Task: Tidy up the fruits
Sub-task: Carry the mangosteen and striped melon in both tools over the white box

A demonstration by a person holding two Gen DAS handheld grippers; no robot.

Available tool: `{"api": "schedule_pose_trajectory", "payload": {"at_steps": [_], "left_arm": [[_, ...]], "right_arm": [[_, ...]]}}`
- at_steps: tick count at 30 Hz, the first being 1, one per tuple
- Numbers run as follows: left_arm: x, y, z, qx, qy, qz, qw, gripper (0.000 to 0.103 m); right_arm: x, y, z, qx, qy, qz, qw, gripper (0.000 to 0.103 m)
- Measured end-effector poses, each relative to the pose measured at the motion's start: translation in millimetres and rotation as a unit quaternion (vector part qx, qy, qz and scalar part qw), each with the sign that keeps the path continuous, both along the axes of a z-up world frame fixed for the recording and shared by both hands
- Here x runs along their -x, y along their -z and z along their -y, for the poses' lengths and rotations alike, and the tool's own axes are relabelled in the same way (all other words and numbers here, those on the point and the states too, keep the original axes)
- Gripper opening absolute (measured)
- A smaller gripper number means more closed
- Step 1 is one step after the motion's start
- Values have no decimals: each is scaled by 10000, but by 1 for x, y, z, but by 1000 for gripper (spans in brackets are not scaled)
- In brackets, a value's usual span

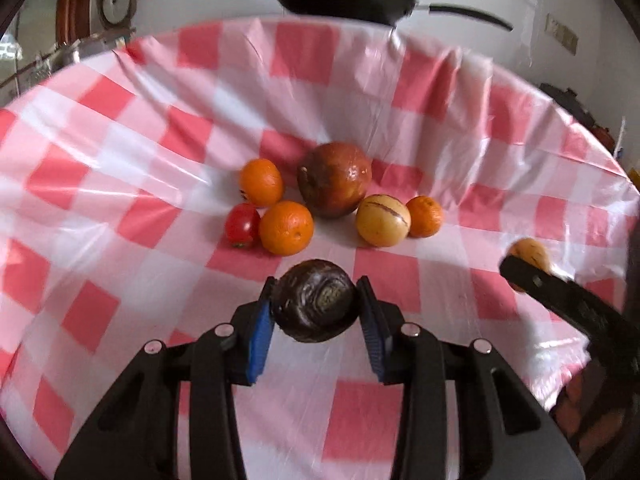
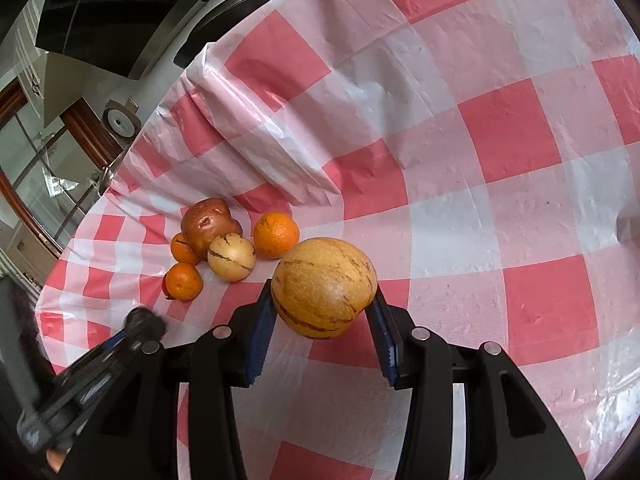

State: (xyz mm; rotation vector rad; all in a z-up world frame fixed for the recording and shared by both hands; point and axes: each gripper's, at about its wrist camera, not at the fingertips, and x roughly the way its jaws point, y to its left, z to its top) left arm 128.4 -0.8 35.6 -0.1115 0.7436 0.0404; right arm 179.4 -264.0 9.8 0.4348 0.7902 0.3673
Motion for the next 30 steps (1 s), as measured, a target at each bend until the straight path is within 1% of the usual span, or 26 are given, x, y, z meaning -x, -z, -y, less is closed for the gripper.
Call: {"api": "schedule_pose_trajectory", "payload": {"at_steps": [3,5,7,9,11,12,14,15,19,21,22,26,30], "left_arm": [[22,-5,-5,-32,-45,221,9997,40],[32,-6,-9,21,-97,326,9994,40],[50,-9,-18,63,-223,439,9988,40],[67,-12,-27,149,-308,480,9983,40],[87,-17,-43,237,-411,547,9974,40],[102,-19,-51,226,-480,633,9966,40],[128,-23,-61,113,-583,757,9954,40],[144,-23,-69,118,-623,794,9948,40],[192,-22,-93,188,-703,790,9942,40],[214,-23,-105,210,-703,775,9943,40],[225,-24,-109,149,-710,805,9941,40],[264,-31,-128,-154,-778,948,9923,40],[299,-28,-160,-107,-1018,939,9903,40]], "right_arm": [[1,0,5,-85,100,41,9999,44],[2,-2,6,-92,198,74,9997,44],[7,-4,7,-90,304,117,9994,44],[20,-9,2,18,310,186,9993,44],[39,-8,-4,-67,341,-3,9994,44],[56,-9,-12,-118,223,1,9997,44],[92,-16,-32,-28,39,68,10000,44],[106,-18,-41,-48,-80,72,9999,44],[167,-29,-84,16,-599,228,9979,44],[195,-33,-108,166,-871,336,9955,44],[208,-35,-120,232,-1002,376,9940,44],[243,-35,-158,309,-1479,370,9878,44],[272,-36,-197,528,-2000,419,9775,44]]}}
